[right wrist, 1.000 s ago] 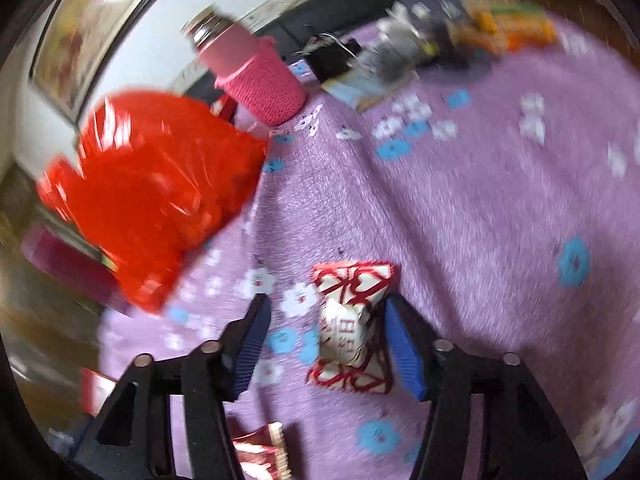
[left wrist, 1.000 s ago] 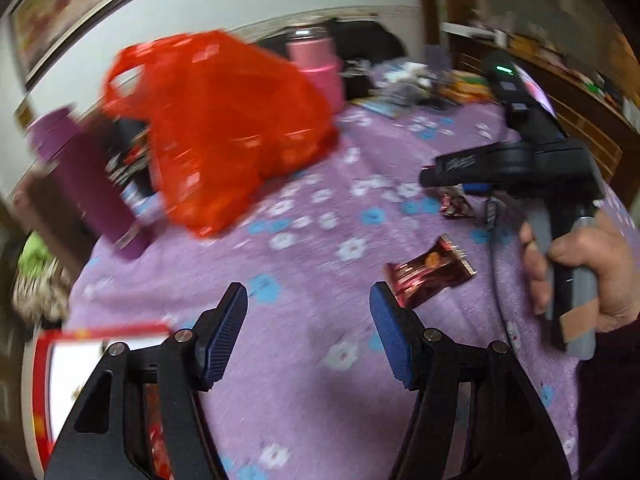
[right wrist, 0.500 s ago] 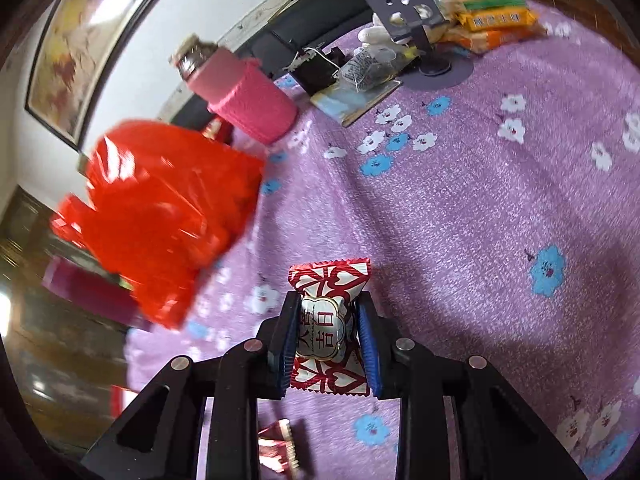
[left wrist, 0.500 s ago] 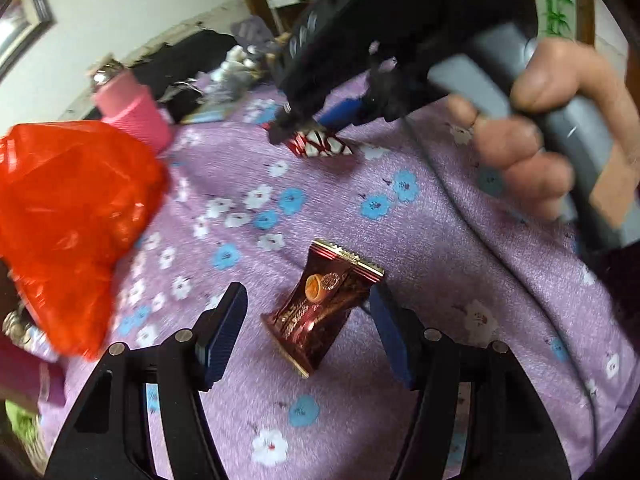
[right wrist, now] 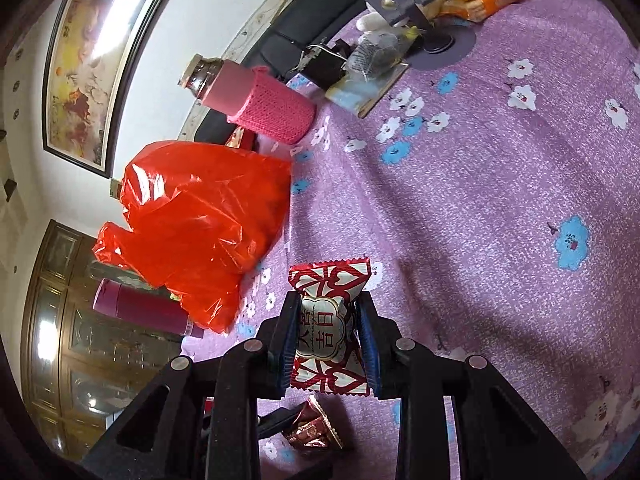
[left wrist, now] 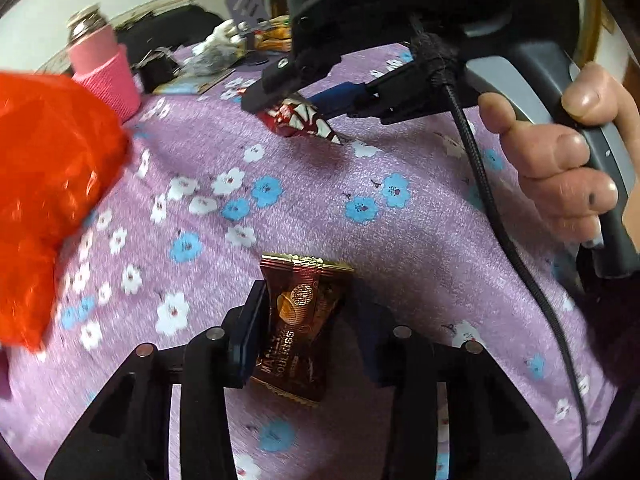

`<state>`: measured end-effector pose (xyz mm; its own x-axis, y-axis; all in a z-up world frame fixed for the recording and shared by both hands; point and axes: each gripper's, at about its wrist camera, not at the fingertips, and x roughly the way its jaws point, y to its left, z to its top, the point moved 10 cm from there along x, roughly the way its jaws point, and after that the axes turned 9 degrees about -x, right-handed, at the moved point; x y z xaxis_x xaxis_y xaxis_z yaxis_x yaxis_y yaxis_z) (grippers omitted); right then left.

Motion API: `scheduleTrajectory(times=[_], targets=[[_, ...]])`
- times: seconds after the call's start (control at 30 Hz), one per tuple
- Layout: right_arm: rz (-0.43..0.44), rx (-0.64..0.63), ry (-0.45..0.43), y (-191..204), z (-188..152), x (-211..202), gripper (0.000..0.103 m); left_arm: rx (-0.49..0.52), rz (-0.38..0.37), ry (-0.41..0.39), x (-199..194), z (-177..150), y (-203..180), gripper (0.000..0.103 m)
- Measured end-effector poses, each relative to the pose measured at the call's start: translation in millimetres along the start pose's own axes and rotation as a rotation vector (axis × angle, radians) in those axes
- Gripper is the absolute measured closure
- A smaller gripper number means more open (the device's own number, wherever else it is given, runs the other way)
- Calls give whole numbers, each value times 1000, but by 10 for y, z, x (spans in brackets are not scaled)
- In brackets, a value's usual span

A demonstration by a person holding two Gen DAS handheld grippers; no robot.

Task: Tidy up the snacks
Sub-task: 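Grasp a red-white wrapped candy with the right tool while the left grasps a brown chocolate, then carry the red-white candy and brown chocolate over the gift box with both tools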

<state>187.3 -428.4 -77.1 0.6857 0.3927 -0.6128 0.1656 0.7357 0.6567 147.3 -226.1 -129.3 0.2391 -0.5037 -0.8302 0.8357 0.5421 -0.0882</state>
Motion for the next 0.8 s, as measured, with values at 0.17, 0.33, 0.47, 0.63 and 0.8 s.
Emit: scheduleTrajectory(times=[0.17,0.33,0.47,0.63,0.8], targets=[[-1,-19,1,75,-5,12,74,-168,69,30,-86,-98,57,71],[6,-73,14,268,-76,52,75,-282,105,-21,-299,-183,60,72],[24,-125,31,474,-172,99,75,-326,142,-43,-461,-347,45,75],[49,-152,54,636,-280,168,75,-340,174,3,-438,-528,54,80],[55,-156,44,676,-280,144,74,-305,239,1,-416,-545,23,77]])
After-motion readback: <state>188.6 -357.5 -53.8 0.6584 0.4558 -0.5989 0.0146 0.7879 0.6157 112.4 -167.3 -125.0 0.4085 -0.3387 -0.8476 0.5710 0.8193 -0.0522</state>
